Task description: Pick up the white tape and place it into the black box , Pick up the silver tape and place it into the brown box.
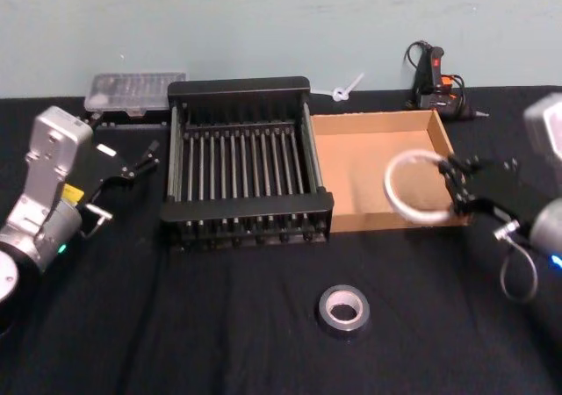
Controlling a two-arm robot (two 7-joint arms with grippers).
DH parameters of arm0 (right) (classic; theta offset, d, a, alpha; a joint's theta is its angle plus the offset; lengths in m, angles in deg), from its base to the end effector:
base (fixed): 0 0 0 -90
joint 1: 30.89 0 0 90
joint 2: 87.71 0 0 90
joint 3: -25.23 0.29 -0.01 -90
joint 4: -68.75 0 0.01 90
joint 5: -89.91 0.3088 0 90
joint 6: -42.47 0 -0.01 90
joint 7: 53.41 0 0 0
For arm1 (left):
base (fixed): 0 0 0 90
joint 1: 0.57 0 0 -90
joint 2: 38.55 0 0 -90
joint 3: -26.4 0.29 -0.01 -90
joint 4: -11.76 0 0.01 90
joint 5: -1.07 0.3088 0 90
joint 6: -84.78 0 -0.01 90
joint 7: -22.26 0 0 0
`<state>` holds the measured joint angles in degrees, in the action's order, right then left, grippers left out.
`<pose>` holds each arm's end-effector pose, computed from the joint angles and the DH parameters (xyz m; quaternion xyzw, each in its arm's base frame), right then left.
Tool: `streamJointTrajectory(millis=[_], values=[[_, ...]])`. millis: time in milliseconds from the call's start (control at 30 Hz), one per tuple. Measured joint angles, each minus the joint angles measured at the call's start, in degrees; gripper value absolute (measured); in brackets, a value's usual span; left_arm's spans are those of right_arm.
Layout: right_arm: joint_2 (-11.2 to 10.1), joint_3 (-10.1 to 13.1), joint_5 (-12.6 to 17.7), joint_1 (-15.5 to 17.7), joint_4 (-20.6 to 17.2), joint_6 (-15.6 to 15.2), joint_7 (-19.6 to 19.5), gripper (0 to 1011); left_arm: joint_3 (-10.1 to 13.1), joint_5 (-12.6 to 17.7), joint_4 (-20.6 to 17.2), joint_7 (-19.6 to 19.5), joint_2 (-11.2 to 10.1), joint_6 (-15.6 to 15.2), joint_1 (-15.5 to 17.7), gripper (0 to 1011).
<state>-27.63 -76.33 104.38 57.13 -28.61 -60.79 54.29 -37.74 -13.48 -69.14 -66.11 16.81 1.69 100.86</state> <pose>0.3295 -0.0730 -0.2483 -0.1589 -0.0223 -0.4991 0.8515 0.3581 0.0827 -0.3023 0.1414 -0.1324 0.5800 0.7912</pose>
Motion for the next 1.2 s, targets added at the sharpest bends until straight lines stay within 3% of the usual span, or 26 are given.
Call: streamJointTrajectory(millis=[500,1200], values=[[6.2,-6.1,-4.2,-12.9,7.8,-0.8,2.2,96,0.0,0.0,0.0,0.0,0.0,0.0,0.0,1001],[13.3,-13.8,-6.6,-22.1,16.6,1.3,5.2,96,0.0,0.0,0.0,0.0,0.0,0.0,0.0,1001]])
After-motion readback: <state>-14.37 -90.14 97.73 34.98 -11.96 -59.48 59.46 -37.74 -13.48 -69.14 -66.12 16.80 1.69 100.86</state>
